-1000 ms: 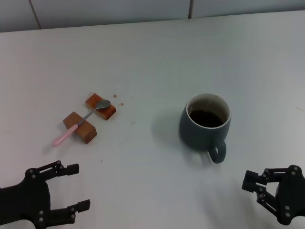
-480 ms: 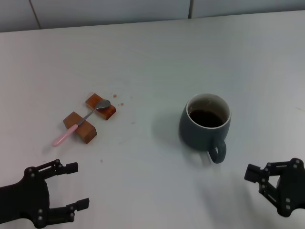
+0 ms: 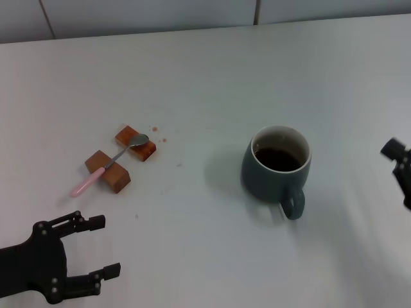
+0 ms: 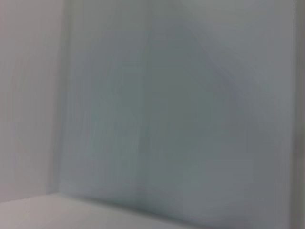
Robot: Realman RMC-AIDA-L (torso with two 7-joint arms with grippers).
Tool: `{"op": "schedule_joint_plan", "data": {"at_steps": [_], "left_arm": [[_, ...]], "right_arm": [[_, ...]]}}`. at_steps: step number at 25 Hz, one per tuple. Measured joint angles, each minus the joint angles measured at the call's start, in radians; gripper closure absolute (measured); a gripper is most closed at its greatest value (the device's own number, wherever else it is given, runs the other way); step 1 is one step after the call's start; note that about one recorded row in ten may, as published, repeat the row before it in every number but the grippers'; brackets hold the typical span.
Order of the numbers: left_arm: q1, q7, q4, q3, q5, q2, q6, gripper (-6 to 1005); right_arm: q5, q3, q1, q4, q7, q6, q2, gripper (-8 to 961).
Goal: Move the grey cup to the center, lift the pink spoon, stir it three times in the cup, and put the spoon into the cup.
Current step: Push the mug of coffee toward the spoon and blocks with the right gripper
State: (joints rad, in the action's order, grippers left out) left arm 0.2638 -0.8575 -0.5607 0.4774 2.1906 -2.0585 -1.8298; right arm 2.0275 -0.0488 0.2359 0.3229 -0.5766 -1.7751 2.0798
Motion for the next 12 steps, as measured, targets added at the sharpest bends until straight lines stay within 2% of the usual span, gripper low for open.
{"op": "schedule_joint_plan", "data": {"at_steps": [4, 12], "left_arm": [[0.004, 0.0, -0.001, -0.001, -0.001, 0.0, 0.0, 181], [0.019, 0.0, 0.002, -0.002, -0.003, -0.002, 0.0, 182]], "right_arm": [[-0.042, 0.016, 0.04, -0.012, 0.008, 0.112, 0.002, 955], [-0.005, -0.017, 0.157, -0.08, 0.1, 0.362, 0.001, 955]]}}
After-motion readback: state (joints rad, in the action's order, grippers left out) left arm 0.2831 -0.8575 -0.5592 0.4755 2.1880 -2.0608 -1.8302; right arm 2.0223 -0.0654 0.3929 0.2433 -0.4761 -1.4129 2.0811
